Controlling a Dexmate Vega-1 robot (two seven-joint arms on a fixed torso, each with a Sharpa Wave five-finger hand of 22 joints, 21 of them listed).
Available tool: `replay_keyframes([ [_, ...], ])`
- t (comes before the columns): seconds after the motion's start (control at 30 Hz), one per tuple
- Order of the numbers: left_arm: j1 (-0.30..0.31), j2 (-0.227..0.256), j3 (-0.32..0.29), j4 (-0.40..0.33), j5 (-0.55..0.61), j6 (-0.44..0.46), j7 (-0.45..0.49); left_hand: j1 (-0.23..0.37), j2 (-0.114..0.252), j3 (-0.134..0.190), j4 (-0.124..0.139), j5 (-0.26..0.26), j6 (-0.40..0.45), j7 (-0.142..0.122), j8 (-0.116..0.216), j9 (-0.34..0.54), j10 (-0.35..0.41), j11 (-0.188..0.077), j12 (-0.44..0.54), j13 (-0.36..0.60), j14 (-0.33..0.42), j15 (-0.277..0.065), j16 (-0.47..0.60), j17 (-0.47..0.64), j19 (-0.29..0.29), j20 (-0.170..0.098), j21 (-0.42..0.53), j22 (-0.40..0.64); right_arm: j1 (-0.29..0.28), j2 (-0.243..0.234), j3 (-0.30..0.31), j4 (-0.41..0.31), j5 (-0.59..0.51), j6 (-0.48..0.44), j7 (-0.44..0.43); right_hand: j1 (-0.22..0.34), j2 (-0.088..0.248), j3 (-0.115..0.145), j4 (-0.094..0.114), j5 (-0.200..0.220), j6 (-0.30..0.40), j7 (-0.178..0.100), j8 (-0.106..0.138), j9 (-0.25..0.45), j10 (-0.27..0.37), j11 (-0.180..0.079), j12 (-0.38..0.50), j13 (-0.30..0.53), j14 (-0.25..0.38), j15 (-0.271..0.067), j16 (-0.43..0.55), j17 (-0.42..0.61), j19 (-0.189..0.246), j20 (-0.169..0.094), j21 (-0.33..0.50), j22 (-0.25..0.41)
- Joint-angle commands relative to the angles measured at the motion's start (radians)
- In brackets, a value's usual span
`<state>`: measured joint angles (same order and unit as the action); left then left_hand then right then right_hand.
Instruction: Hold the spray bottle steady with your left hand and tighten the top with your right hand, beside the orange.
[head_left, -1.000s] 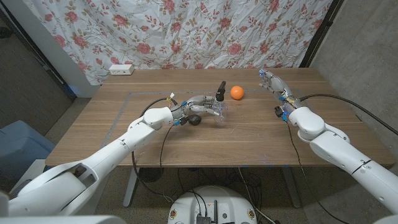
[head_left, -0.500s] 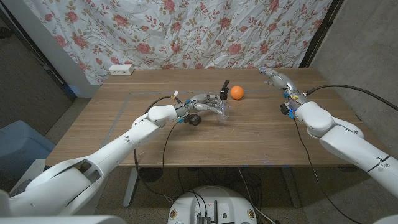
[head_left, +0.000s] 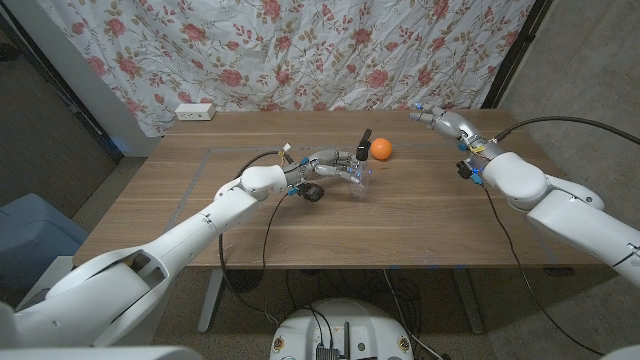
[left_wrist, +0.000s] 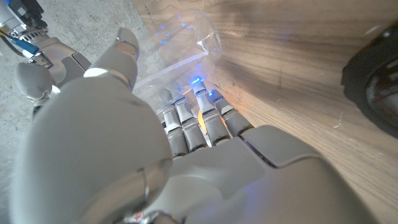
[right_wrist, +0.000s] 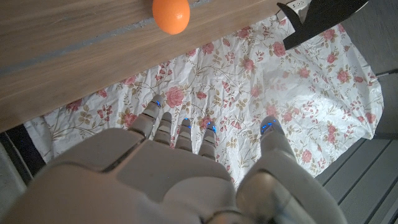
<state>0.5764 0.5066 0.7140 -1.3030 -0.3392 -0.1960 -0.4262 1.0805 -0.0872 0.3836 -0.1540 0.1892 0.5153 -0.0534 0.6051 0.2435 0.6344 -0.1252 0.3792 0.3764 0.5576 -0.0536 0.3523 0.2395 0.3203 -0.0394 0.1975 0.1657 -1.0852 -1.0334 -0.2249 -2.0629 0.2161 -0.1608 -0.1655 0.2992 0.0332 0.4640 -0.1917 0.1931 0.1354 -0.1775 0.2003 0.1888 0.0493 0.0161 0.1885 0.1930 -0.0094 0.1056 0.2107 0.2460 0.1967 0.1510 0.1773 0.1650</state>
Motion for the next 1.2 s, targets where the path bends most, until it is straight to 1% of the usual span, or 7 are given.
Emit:
replay_keyframes([
  [0.03,-0.023,-0.005,0.011,0.019,0.017,-0.002,-0.013,-0.045,0.068,-0.007,-0.003,0.005,0.016,0.007,0.008,0.032,0.014,-0.01,0.004,0.006,0.006,-0.137,0.006,0.003,0.008,-0.074,-0.002,0.005,0.054,-0.109,-0.026,-0.085,-0.111,-0.109,0.087,0.034,-0.011,0.013,0.0,0.009,-0.007,-0.01,0.009,0.003,-0.016,-0.003,-0.003,0.005,-0.012,0.013,-0.004,0.0,0.003,0.023,0.004,0.002],
  [0.23,-0.029,-0.006,0.014,0.026,0.023,-0.005,-0.017,-0.046,0.071,-0.011,-0.003,0.005,0.015,0.007,0.01,0.031,0.014,-0.009,0.003,0.008,0.005,-0.136,0.007,0.004,0.008,-0.073,-0.002,0.006,0.076,-0.147,-0.028,-0.107,-0.136,-0.119,0.136,0.075,-0.025,0.024,0.0,0.013,-0.018,-0.021,0.01,0.006,-0.04,-0.005,-0.005,0.006,-0.029,0.018,-0.008,-0.002,-0.009,0.038,0.002,0.002],
  [0.37,-0.033,-0.007,0.016,0.03,0.025,-0.007,-0.02,-0.047,0.074,-0.014,-0.003,0.005,0.019,0.009,0.013,0.029,0.014,-0.011,0.003,0.01,0.004,-0.136,0.008,0.004,0.007,-0.073,-0.003,0.006,0.104,-0.168,-0.041,-0.122,-0.165,-0.13,0.174,0.109,-0.034,0.034,0.0,0.02,-0.03,-0.025,0.01,0.008,-0.056,-0.004,-0.006,0.007,-0.042,0.028,-0.009,-0.004,-0.015,0.056,0.002,0.002],
  [0.6,-0.032,-0.001,0.016,0.018,0.032,0.002,-0.014,-0.048,0.076,-0.018,-0.003,0.005,0.02,0.007,0.015,0.028,0.018,-0.01,0.003,0.013,0.004,-0.136,0.009,0.004,0.007,-0.073,-0.003,0.006,0.141,-0.194,-0.058,-0.147,-0.202,-0.144,0.233,0.152,-0.049,0.045,0.0,0.026,-0.045,-0.037,0.012,0.012,-0.092,-0.001,-0.009,0.008,-0.061,0.042,-0.011,-0.005,-0.034,0.061,-0.001,0.003],
  [0.9,-0.026,0.009,0.015,-0.004,0.035,0.014,-0.009,-0.047,0.08,-0.023,-0.004,0.006,0.021,0.007,0.018,0.026,0.019,-0.012,0.003,0.017,0.004,-0.136,0.011,0.004,0.007,-0.073,-0.003,0.006,0.184,-0.221,-0.081,-0.184,-0.246,-0.167,0.313,0.198,-0.069,0.054,0.002,0.028,-0.051,-0.039,0.019,0.017,-0.128,0.008,-0.009,0.009,-0.083,0.052,-0.012,-0.007,-0.055,0.062,-0.002,0.003],
  [1.07,-0.026,0.008,0.018,-0.005,0.04,0.014,-0.007,-0.046,0.082,-0.025,-0.005,0.006,0.024,0.007,0.021,0.025,0.019,-0.013,0.002,0.018,0.003,-0.136,0.011,0.004,0.007,-0.073,-0.003,0.006,0.222,-0.228,-0.096,-0.208,-0.258,-0.193,0.375,0.221,-0.078,0.059,0.002,0.029,-0.044,-0.039,0.027,0.02,-0.146,0.014,-0.008,0.01,-0.096,0.058,-0.013,-0.007,-0.067,0.063,-0.002,0.003],
  [1.2,-0.026,0.009,0.02,-0.01,0.045,0.016,-0.005,-0.046,0.083,-0.027,-0.005,0.006,0.025,0.007,0.022,0.024,0.019,-0.013,0.002,0.02,0.004,-0.136,0.012,0.004,0.006,-0.075,-0.003,0.006,0.248,-0.228,-0.113,-0.23,-0.286,-0.203,0.406,0.251,-0.093,0.064,0.004,0.029,-0.055,-0.04,0.029,0.026,-0.181,0.021,-0.01,0.012,-0.115,0.071,-0.014,-0.008,-0.082,0.063,-0.002,0.003],
])
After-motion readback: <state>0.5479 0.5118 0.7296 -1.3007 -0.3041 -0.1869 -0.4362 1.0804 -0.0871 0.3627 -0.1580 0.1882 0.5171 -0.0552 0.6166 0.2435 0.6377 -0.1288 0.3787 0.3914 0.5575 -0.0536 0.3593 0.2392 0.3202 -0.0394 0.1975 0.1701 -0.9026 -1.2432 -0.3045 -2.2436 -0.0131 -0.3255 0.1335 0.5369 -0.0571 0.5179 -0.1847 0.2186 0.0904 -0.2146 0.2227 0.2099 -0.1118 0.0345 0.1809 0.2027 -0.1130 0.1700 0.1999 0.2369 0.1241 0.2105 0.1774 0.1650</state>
